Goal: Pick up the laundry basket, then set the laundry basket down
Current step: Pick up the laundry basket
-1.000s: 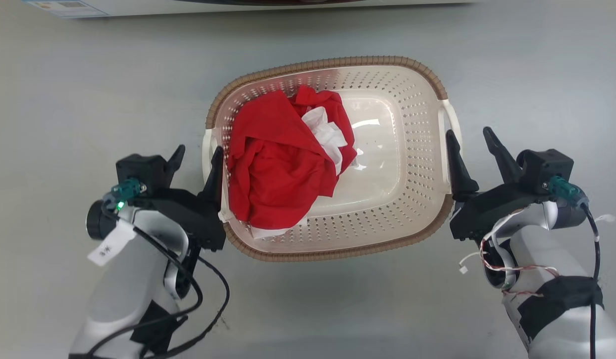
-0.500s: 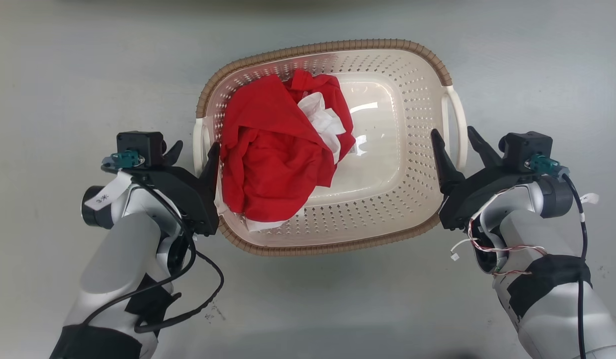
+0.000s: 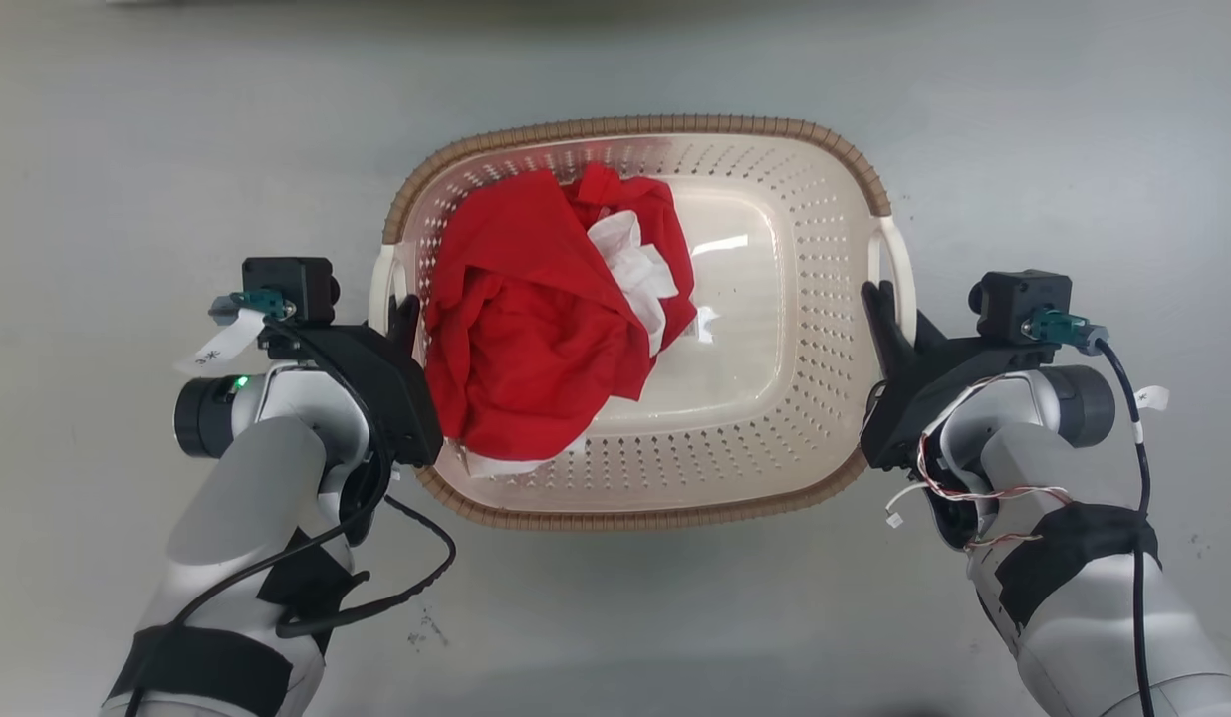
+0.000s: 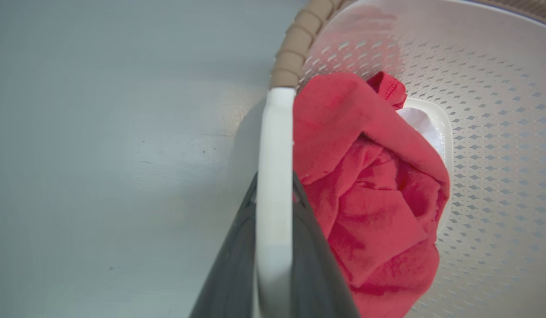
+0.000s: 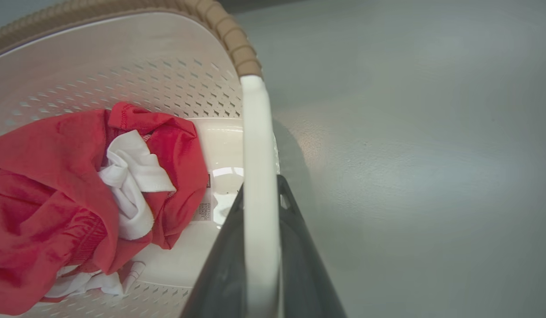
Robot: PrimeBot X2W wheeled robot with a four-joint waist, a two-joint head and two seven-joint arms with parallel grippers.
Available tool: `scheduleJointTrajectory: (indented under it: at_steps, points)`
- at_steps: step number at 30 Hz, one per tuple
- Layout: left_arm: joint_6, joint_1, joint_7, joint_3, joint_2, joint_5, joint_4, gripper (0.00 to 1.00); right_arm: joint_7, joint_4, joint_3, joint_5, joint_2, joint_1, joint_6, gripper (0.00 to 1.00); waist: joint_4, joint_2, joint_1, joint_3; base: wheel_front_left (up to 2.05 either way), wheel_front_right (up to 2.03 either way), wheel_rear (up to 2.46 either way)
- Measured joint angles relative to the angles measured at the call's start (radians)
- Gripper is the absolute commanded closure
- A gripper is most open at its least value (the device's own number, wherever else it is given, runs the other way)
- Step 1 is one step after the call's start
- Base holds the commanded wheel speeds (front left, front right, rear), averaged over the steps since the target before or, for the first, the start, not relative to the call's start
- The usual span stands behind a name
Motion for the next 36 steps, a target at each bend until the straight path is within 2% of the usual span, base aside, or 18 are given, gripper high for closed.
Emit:
scheduleJointTrajectory:
  at_steps: [15, 36]
  points:
    - [-0.009, 0.000, -0.006, -0.009, -0.025, -0.013, 0.119, 1.00, 0.001, 0.138, 0.008, 0.026, 0.021, 0.007, 0.033, 1.00, 0.000, 0.0000, 0.0000, -0.129, 0.00, 0.00, 0.00]
    - [-0.018, 0.062, 0.042, -0.023, -0.044, -0.030, 0.203, 1.00, 0.050, 0.252, 0.030, 0.071, 0.043, 0.069, 0.051, 1.00, 0.003, 0.0000, -0.0002, -0.391, 0.00, 0.00, 0.00]
